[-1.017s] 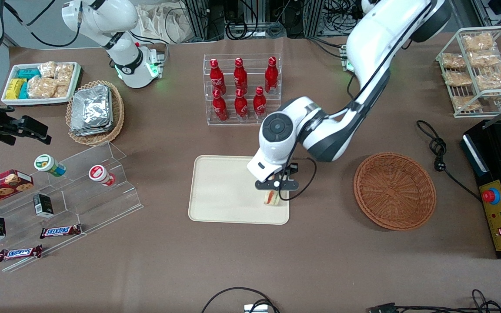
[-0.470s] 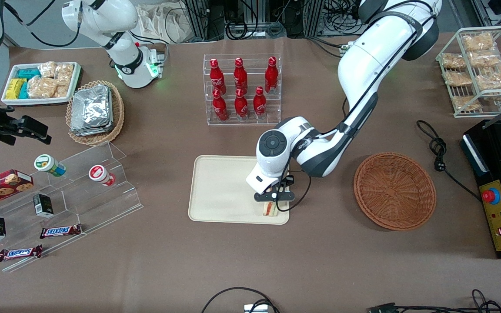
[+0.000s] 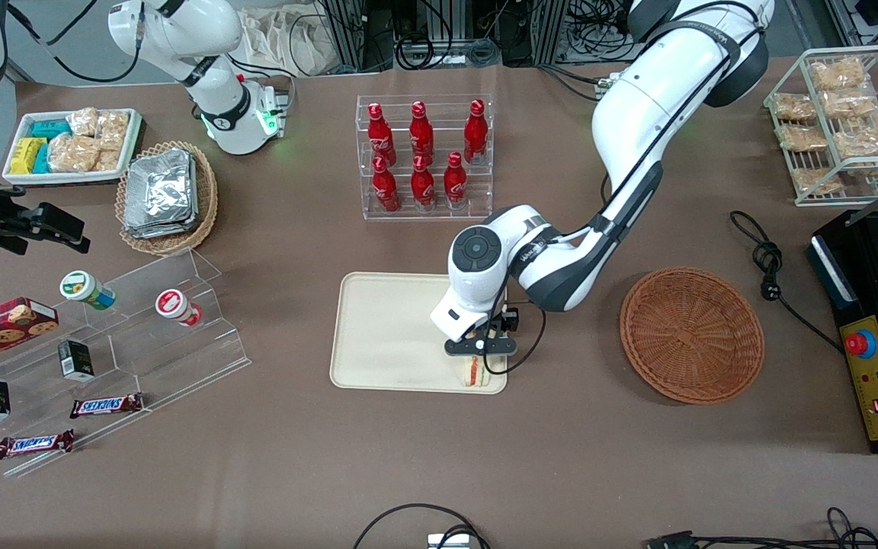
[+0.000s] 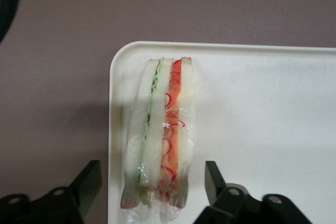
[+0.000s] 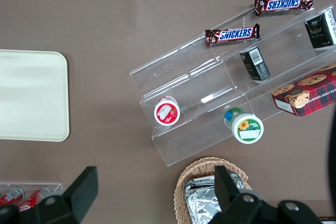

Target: Place sandwich from basket to tray

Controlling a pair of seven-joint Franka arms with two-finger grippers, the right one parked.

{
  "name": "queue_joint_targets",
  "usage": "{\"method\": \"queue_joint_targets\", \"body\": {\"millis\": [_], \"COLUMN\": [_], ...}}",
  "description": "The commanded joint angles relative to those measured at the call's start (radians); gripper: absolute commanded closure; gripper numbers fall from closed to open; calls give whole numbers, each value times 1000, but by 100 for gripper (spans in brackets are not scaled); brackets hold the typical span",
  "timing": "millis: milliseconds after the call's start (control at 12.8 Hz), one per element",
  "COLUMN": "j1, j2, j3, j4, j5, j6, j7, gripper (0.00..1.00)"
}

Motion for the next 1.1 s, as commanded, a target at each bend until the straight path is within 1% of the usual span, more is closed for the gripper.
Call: {"method": "queue_joint_targets", "body": {"millis": [0, 78, 157, 235, 391, 626, 783, 861, 939, 1017], "j1": [-5, 1, 23, 67, 144, 302, 412, 470, 503, 497], "j2": [-67, -107, -144, -187, -308, -489, -607, -648, -668, -684], "j3": [2, 0, 0, -5, -9, -11, -9, -9, -6, 23], "j4": [12, 10, 10, 1, -28, -98, -170, -184, -183, -174], "j5": [1, -2, -34, -79, -209, -304, -364, -386, -395, -404], "j6": [-94, -137, -169, -180, -255, -352, -366, -370, -384, -419], "j7": [-52, -49, -31, 24, 183, 381, 502, 548, 576, 605], "gripper": [0, 0, 0, 0, 0, 0, 0, 0, 0, 0]}}
